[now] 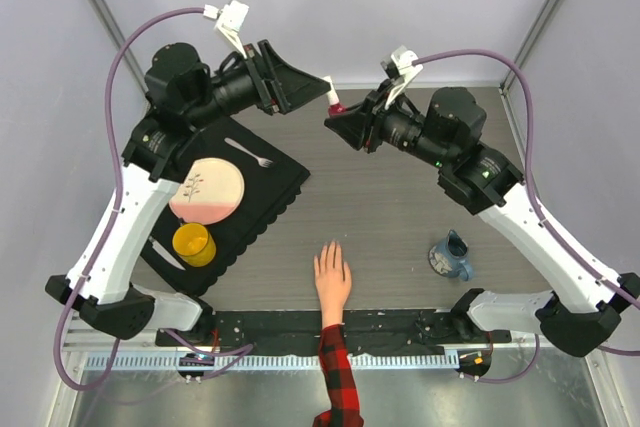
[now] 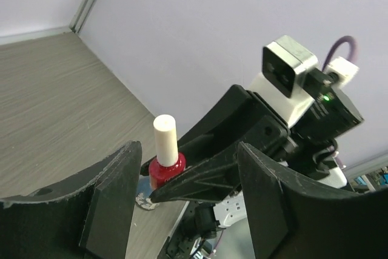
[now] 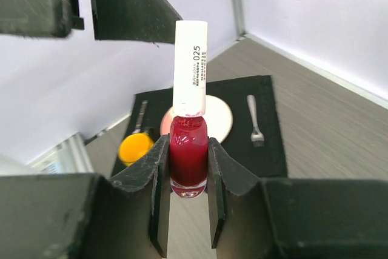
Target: Paint the nails
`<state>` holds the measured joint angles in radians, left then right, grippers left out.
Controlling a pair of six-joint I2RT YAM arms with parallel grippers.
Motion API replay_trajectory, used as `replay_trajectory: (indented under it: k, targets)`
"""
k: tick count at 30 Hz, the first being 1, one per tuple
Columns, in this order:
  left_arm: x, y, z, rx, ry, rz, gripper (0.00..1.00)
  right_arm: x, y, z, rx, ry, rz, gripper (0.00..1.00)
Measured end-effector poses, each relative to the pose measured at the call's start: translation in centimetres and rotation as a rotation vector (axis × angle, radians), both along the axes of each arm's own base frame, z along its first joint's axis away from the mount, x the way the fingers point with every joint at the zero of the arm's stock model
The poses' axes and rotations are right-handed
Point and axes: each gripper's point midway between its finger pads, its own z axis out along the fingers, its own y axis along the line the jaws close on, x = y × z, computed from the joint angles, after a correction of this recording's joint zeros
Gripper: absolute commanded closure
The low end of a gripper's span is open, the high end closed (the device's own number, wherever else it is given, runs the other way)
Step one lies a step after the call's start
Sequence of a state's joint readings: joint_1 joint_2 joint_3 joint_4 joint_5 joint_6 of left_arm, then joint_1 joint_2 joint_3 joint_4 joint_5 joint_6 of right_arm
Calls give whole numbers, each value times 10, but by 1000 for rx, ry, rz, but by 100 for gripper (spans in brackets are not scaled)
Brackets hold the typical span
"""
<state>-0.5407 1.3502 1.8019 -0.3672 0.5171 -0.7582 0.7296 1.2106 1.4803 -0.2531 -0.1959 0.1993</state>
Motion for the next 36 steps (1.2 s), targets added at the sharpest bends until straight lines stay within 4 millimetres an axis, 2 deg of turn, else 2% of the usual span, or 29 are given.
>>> replay_trajectory:
  k: [6,14,23,33,36]
  targets:
    - [-8,11,7,-3,33,-39,28,-9,2,2,44,49,140,99]
    - [-9,6,-9,26,117,-100,48,-23,13,-8,47,118,280,99]
    - [-6,-1,-18,45,152,-146,64,-25,16,-10,47,132,304,99]
    - [2,5,-23,86,174,-86,100,-20,15,-10,42,115,281,99]
    - [6,6,-23,86,181,-53,100,-18,14,-9,37,103,268,99]
